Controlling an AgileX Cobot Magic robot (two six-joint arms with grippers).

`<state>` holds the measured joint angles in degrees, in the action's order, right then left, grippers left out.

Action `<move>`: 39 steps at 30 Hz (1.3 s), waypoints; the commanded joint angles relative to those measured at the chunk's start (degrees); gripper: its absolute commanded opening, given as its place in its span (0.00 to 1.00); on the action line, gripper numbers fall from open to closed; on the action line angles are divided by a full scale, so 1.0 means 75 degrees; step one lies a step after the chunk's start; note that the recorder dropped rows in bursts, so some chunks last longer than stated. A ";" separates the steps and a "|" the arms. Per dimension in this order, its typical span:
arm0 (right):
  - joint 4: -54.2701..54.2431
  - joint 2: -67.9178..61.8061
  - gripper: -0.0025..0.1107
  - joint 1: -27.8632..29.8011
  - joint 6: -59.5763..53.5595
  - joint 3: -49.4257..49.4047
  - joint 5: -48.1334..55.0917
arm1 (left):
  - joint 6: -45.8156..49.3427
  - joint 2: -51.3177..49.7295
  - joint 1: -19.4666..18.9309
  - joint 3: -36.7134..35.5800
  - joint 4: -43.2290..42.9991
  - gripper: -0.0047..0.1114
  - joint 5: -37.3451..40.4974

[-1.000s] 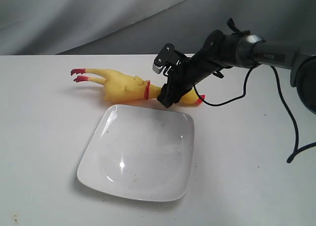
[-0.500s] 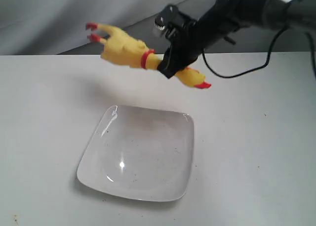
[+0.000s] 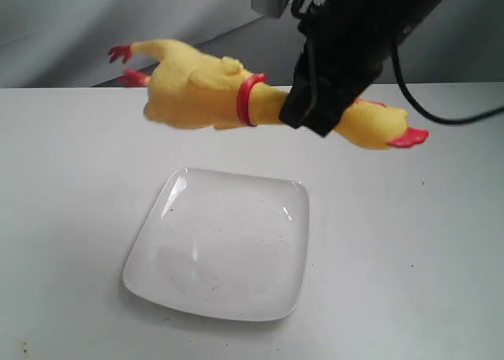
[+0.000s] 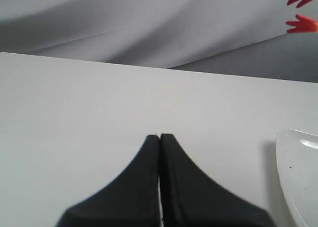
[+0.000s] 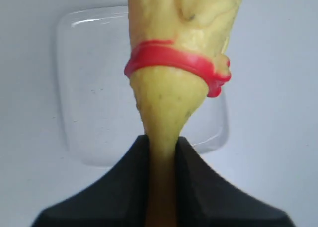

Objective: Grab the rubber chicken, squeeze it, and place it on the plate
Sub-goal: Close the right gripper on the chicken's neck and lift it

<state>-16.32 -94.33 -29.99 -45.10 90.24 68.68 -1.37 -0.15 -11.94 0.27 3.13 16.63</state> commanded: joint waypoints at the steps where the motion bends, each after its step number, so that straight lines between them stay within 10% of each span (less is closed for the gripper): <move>1: -0.0306 0.1182 0.02 -0.0433 -0.0096 -0.1548 -0.1273 | -0.0005 0.0020 -0.0018 -0.0036 0.0021 0.04 -0.0037; 10: -0.0674 0.3003 0.02 -0.0643 -0.0096 -0.4564 -0.4241 | -0.0005 0.0020 -0.0018 -0.0036 0.0021 0.04 -0.0037; 26: -0.2061 0.3300 0.02 -0.0643 -0.0845 -0.5040 -0.3863 | 0.0140 0.0020 -0.0018 -0.0036 -0.0417 0.04 -0.3360; 30: -0.2079 0.3300 0.02 -0.0643 -0.0862 -0.5040 -0.3847 | -0.2704 0.0020 -0.0018 -0.0036 -0.0280 0.04 -0.5103; 36: -0.2130 0.3300 0.02 -0.0643 -0.0862 -0.5040 -0.3832 | -0.6105 0.0020 -0.0018 -0.0036 -0.5294 0.04 -0.7871; 39: -0.2110 0.3300 0.02 -0.0643 -0.0862 -0.5040 -0.3832 | -0.8178 -0.0475 -0.0018 0.0867 -0.8480 0.04 -0.7221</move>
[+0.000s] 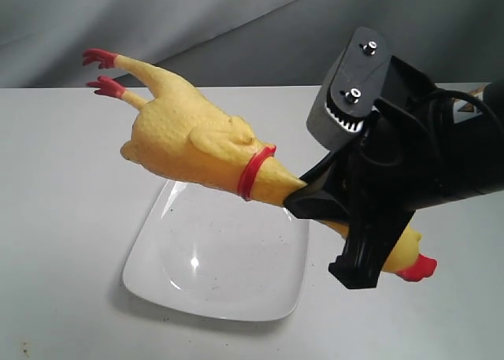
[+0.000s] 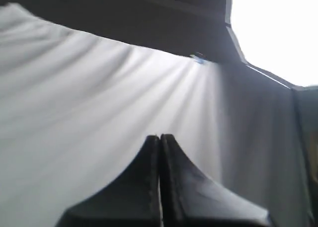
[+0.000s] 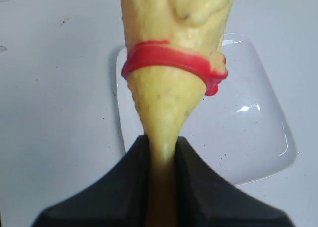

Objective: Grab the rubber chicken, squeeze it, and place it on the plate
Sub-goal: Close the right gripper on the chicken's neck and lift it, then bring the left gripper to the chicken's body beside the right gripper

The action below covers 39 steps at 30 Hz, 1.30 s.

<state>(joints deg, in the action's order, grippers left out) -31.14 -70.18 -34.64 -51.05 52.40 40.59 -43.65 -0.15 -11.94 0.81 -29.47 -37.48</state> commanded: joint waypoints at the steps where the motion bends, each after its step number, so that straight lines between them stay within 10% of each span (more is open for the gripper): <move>1: -0.0134 0.0080 0.02 -0.0023 -0.0068 0.0005 -0.0087 | -0.3261 -0.0704 -0.0018 0.1045 -0.4801 0.05 0.0093; 7: -0.0133 0.0080 0.02 -0.0023 -0.0068 0.0005 0.0021 | -0.5598 -0.3181 -0.0003 0.3256 -0.8604 0.36 -0.1965; 12: -0.0133 0.0080 0.02 -0.0023 -0.0068 0.0005 0.0037 | -0.6861 -0.5395 0.0464 0.5120 -0.9397 0.71 -0.3681; 23: -0.0170 0.0080 0.02 -0.0023 -0.0182 0.0005 0.1105 | -0.6045 -0.8544 0.2068 0.6835 -0.9397 0.68 -0.4220; 33: -0.0189 0.0080 0.02 -0.0023 -0.0200 0.0005 0.0965 | -0.2440 -0.8962 0.3500 0.6826 -0.9397 0.68 -0.1307; 39: -0.0189 0.0080 0.02 -0.0023 -0.0199 0.0005 0.0944 | 0.0104 -0.7576 0.5551 0.5689 -0.9397 0.68 0.4570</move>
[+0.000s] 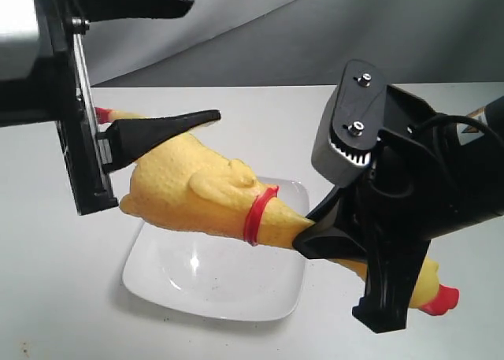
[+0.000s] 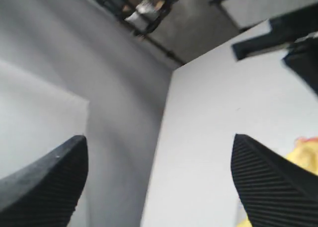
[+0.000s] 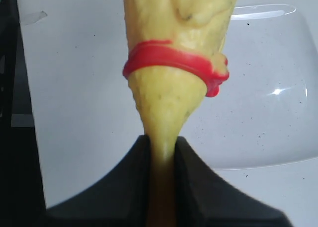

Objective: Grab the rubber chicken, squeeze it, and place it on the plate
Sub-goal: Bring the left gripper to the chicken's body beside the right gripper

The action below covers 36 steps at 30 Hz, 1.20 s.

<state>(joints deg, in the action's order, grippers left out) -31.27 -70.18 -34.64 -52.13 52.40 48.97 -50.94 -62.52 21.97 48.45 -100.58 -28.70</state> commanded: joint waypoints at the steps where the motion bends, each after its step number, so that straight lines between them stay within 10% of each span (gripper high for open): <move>1: -0.0171 0.0080 0.02 -0.0023 -0.0055 0.0005 -0.0186 | 0.1483 0.0969 0.1483 -0.0913 0.0085 0.68 0.4422; 8: -0.0171 0.0080 0.02 -0.0023 -0.0055 0.0005 -0.0210 | 0.4422 0.1033 0.3498 -0.1127 0.2871 0.58 0.7049; 20: -0.0271 0.0080 0.02 -0.0023 -0.0055 0.0005 -0.0208 | 1.0405 -0.0527 0.3731 0.2402 1.1444 0.58 1.1983; 36: -0.0373 0.0080 0.02 -0.0023 -0.0055 0.0005 -0.0099 | 1.0879 -0.2061 0.3817 0.2545 0.9858 0.77 1.1792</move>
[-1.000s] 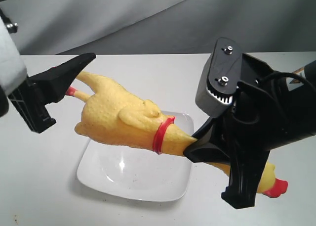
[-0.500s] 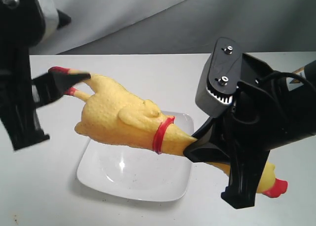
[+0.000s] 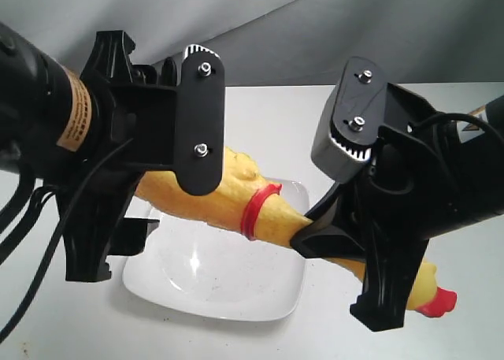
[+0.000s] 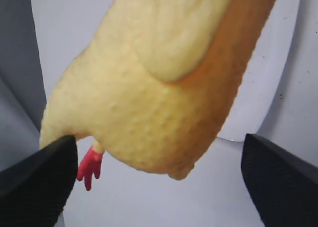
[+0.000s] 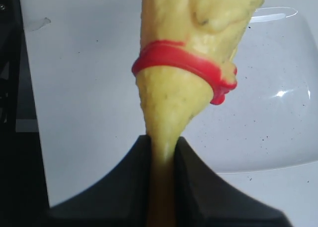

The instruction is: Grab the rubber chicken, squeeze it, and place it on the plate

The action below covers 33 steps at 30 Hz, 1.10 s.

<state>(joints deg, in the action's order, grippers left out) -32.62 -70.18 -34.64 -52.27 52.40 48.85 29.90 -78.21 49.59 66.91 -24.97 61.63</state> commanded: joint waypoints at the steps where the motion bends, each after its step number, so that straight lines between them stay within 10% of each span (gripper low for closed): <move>1: -0.0172 0.0080 0.02 -0.0023 -0.0038 0.0005 -0.0083 | 0.0086 0.0110 0.0279 0.0085 -0.0434 0.77 -0.0252; 8: -0.0383 0.0080 0.02 -0.0023 -0.0126 0.0005 -0.0044 | 0.0624 0.0132 0.0616 0.0085 0.0324 0.77 -0.1493; 20: -0.0511 0.0080 0.02 -0.0023 -0.0281 0.0005 0.0119 | 0.0421 -0.0875 0.0616 0.0085 0.0269 0.74 -0.0389; 30: -0.0475 0.0080 0.02 -0.0023 -0.0281 0.0005 0.0151 | 0.0405 -0.0697 0.0616 0.0085 0.0374 0.09 0.0675; 33: -0.0475 0.0080 0.02 -0.0023 -0.0281 0.0005 0.0168 | 0.0417 -0.0651 0.0616 0.0085 0.0471 0.05 0.1019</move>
<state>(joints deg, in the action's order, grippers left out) -36.46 -70.18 -34.98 -53.97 52.40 50.56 33.11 -83.72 54.13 67.56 -21.55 62.61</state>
